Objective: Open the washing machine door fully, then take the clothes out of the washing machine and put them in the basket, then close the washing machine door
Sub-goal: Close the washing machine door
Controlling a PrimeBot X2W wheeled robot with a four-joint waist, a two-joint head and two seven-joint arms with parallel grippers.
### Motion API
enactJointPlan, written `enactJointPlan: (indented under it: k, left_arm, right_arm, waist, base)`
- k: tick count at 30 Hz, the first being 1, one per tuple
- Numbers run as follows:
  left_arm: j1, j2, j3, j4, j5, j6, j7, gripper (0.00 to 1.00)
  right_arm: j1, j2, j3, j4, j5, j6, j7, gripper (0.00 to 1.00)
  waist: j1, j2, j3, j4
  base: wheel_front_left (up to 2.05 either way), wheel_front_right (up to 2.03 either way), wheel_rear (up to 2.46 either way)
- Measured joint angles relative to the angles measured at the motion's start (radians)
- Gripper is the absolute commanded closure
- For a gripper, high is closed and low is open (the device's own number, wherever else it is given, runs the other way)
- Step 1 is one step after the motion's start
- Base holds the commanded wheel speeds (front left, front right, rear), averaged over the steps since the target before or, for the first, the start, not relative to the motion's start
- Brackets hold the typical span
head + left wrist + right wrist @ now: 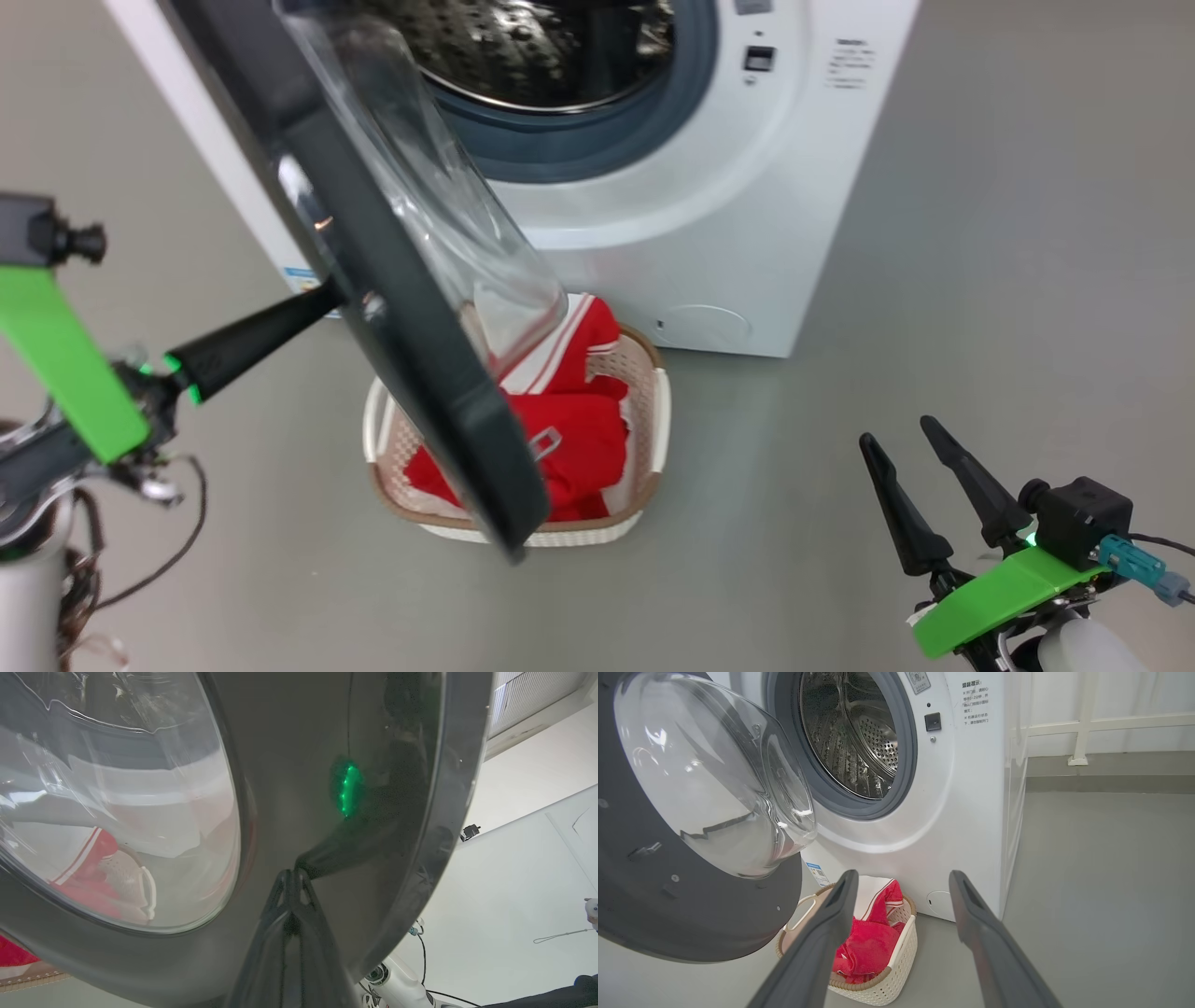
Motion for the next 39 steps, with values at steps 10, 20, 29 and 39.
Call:
enactJointPlan:
  k: [10,20,29,39]
  left_arm:
    - [-0.151,-0.047,-0.054,0.084,0.040,0.000,-0.112,1.00]
    - [-0.266,-0.047,-0.072,0.176,0.075,0.000,-0.236,1.00]
    - [-0.370,-0.033,-0.096,0.272,0.089,0.000,-0.359,1.00]
    - [-0.332,0.008,-0.162,0.253,0.056,0.000,-0.432,1.00]
  right_arm:
    - [-0.044,0.032,-0.020,-0.012,-0.013,0.000,0.000,0.00]
    - [-0.081,0.051,-0.036,-0.022,-0.017,0.000,0.000,0.00]
    - [-0.110,0.068,-0.036,-0.026,-0.018,0.000,0.000,0.00]
    - [-0.110,0.072,-0.045,-0.023,-0.020,0.000,0.000,0.00]
  waist:
    - [-0.0001,0.0000,0.052,-0.091]
    - [0.0000,0.0000,0.113,-0.185]
    - [0.0000,0.0000,0.162,-0.246]
    - [0.0000,0.0000,0.150,-0.230]
  base:
    - [0.00,0.00,0.00]
    - [0.00,0.00,0.00]
    - [0.00,0.00,0.00]
    - [0.00,0.00,0.00]
